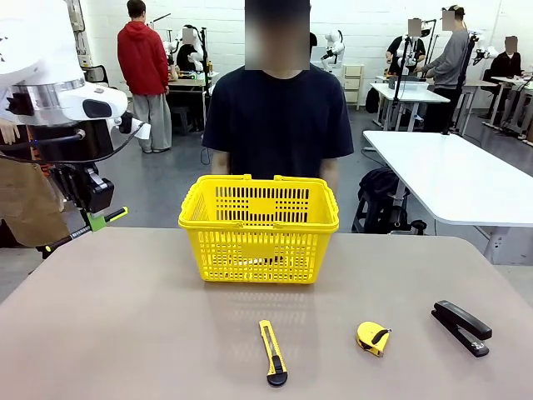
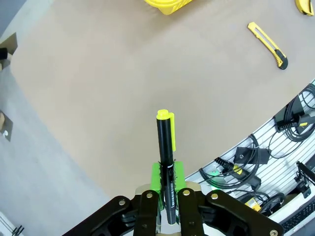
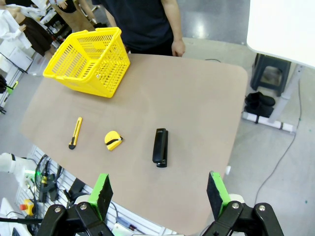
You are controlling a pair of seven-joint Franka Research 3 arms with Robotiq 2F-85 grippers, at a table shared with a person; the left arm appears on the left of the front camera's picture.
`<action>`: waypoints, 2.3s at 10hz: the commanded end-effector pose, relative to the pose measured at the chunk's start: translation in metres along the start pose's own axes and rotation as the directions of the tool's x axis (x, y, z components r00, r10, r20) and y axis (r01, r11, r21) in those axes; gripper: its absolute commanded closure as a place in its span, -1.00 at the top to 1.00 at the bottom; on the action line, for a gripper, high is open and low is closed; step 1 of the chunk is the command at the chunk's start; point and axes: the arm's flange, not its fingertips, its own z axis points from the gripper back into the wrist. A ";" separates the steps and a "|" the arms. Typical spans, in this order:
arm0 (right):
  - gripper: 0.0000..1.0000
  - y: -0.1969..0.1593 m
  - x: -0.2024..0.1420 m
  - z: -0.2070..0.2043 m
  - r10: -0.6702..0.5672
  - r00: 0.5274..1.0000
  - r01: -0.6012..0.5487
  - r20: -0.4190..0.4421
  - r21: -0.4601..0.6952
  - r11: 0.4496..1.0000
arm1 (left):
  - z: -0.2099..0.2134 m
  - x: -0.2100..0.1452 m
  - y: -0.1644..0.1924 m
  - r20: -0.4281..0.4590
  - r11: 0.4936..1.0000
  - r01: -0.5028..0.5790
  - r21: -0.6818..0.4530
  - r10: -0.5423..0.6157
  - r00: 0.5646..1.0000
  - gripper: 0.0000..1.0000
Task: Place the items the person wants into the basket.
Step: Pick up the item the person points to and place it in the Market Basket.
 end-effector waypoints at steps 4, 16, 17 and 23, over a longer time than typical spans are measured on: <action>1.00 0.000 -0.001 -0.001 0.009 1.000 -0.009 0.004 0.015 1.000 | 0.004 -0.003 0.000 0.012 1.000 0.009 -0.003 -0.009 1.000 -1.00; 1.00 0.000 -0.001 -0.001 0.009 1.000 -0.009 0.004 0.015 1.000 | -0.020 0.256 -0.110 0.026 0.734 0.663 0.147 -0.673 0.739 -0.78; 1.00 0.000 -0.001 -0.001 0.009 1.000 -0.009 0.004 0.015 1.000 | -0.024 0.269 -0.108 -0.012 0.694 0.713 0.106 -0.716 0.698 -0.78; 1.00 0.000 -0.001 -0.001 0.009 1.000 -0.009 0.004 0.015 1.000 | -0.056 0.275 -0.102 -0.054 0.613 0.790 0.001 -0.789 0.612 -0.78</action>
